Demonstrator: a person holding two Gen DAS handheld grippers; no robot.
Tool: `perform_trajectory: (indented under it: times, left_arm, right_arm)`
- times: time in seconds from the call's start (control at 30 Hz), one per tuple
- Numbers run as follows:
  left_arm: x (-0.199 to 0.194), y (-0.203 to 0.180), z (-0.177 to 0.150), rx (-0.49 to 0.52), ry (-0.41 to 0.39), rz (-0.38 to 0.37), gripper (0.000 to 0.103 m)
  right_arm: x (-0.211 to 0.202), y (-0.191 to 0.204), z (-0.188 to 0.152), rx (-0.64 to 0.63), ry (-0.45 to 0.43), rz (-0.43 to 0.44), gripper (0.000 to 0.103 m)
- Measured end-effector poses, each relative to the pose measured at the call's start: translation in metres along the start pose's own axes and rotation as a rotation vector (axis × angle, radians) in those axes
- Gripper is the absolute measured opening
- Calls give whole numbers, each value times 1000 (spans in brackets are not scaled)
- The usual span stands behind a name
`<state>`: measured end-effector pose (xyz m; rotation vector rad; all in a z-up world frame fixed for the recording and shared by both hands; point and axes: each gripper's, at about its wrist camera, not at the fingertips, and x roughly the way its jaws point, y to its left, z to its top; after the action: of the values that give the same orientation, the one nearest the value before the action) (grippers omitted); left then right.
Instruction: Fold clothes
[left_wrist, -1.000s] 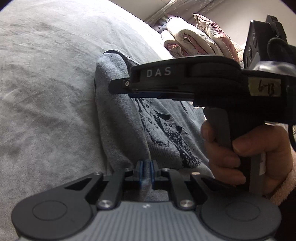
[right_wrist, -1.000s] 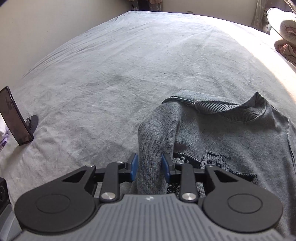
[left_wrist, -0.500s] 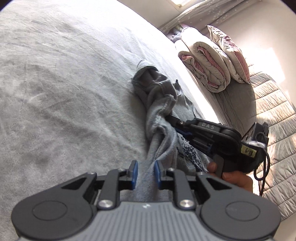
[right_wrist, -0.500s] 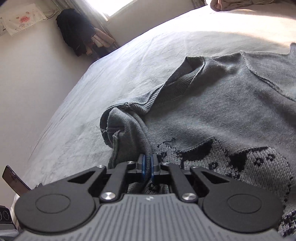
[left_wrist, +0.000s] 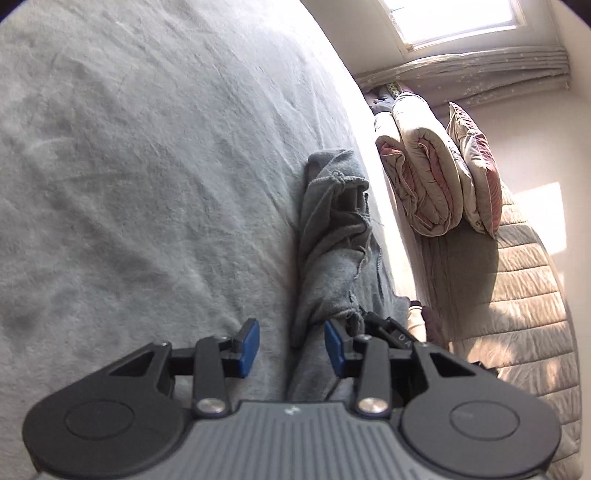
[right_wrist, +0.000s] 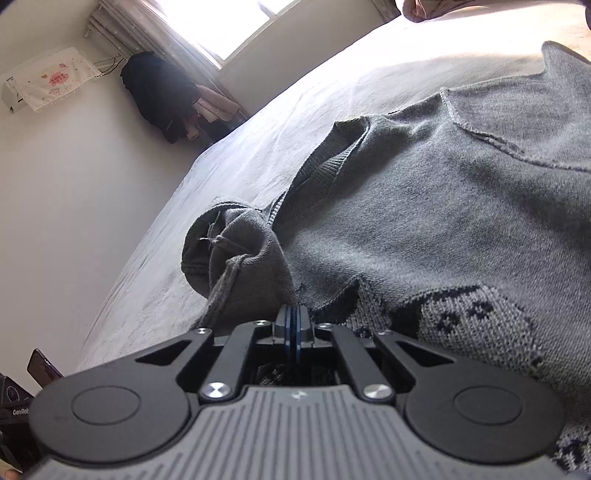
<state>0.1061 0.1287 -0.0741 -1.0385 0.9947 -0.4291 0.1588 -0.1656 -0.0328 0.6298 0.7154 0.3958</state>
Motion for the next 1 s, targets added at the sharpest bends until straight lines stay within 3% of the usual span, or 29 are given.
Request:
perform_trajectory:
  times: [0.07,0.13,0.33,0.47,0.57,0.63,0.73,1.0]
  left_arm:
    - [13,4,-3,-106,51,-48,42]
    - [22,4,-8,-159,57,-49,43]
    - [28,11,-23,-362,-95,-190,45]
    - [37,15,-29,-476,-155,-216,43]
    - [37,11,-32,-516,-196,-197,15]
    - [30,4,-32,-481,-248,-162,8]
    - [11,-12,-28,-371,-351,-94,6]
    - [-51,-56,-6,24,-592,164,5]
  right_arm:
    - [-1,-1,0,11,3,10,0]
    - [-3,-1,0,20,5,20,0]
    - [-5,-2,-1,40,7,30,0]
    - [-6,-4,-2,45,6,30,0]
    - [-7,-4,-2,44,5,34,1]
    - [-8,-2,-2,38,2,49,6]
    - [-8,3,-4,24,1,90,18]
    - [-5,15,-9,-27,36,133,20]
